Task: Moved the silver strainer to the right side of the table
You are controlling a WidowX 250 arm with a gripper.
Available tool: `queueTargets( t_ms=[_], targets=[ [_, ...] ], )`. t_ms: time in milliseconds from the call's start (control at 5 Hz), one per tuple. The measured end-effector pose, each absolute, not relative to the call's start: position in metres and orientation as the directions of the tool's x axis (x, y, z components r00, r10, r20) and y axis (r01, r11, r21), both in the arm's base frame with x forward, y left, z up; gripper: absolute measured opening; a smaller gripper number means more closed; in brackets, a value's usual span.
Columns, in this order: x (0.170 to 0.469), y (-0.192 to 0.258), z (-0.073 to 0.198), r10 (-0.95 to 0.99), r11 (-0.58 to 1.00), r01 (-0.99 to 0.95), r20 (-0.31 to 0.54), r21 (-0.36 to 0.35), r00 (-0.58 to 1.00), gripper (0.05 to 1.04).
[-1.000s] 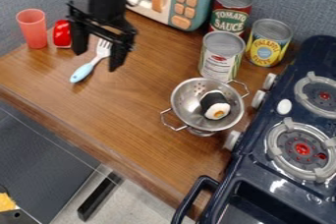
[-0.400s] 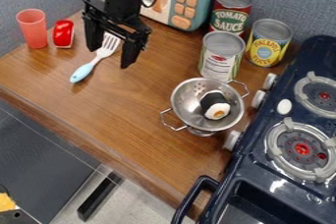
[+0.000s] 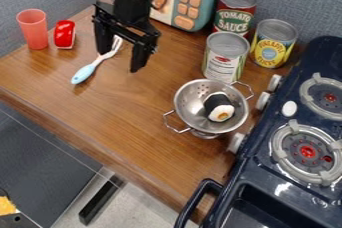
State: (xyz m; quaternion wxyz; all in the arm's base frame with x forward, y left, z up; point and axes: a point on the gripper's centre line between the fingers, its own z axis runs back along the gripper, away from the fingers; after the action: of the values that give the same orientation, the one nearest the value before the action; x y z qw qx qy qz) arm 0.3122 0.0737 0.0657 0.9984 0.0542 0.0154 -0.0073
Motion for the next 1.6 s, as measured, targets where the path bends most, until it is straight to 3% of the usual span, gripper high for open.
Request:
queueTargets(
  t_ms=[800, 1600],
  targets=[
    [0.311, 0.055, 0.054, -0.018, 0.998, 0.019, -0.03, 0.053, 0.999, 1.001],
    [0.319, 0.019, 0.069, -0.083, 0.996, 0.084, 0.045, -0.008, 0.996, 1.001]
  ],
)
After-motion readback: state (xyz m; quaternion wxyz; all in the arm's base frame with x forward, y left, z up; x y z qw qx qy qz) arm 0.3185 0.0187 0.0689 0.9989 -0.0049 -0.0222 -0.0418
